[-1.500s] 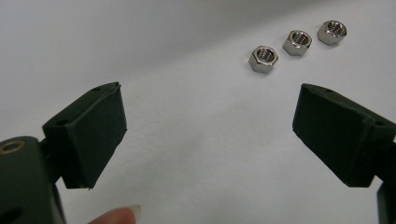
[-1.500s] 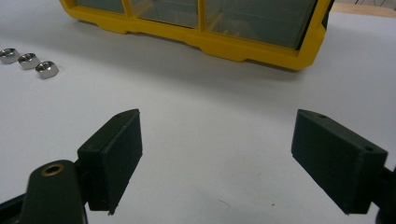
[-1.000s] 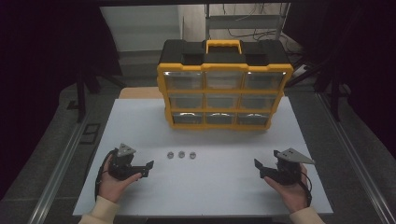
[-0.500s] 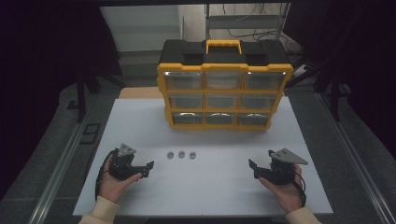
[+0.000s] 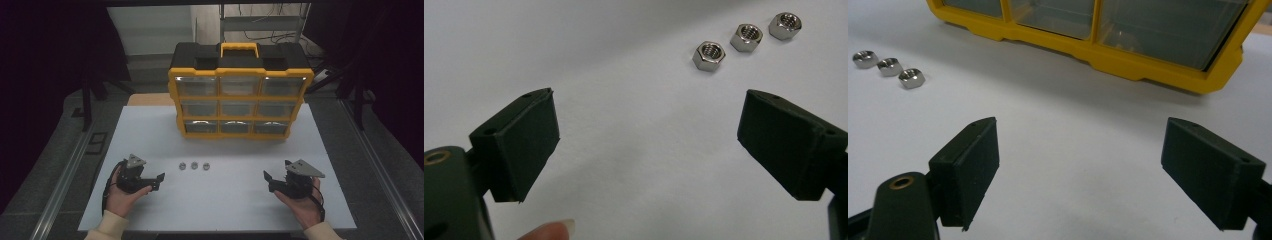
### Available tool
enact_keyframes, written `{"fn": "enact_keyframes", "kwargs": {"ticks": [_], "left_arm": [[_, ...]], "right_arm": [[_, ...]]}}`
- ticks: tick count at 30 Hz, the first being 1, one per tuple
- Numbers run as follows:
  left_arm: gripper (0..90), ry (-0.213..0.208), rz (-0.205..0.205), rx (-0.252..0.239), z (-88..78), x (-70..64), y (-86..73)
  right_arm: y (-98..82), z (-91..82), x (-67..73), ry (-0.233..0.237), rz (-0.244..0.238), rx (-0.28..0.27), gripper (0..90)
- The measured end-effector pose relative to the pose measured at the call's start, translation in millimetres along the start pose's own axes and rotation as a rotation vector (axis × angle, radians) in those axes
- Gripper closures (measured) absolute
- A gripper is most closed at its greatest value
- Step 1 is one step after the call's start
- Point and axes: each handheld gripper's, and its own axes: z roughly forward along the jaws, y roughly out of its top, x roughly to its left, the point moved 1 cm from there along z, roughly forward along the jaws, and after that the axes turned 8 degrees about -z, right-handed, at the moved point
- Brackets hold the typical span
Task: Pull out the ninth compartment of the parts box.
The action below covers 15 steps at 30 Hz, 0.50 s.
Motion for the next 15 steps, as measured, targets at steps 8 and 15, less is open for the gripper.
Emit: {"fn": "enact_keyframes", "kwargs": {"ticks": [8,15], "left_arm": [[9.8,0.004,0.001,0.000,0.0,0.2,-0.4],[9.8,0.007,0.004,0.001,0.5,0.0,-0.8]], "right_arm": [[0.9,0.8,5.6,-0.041,-0.103,0.010,16.5],[1.0,1.4,7.6,-0.067,-0.155,0.016,16.6]]}}
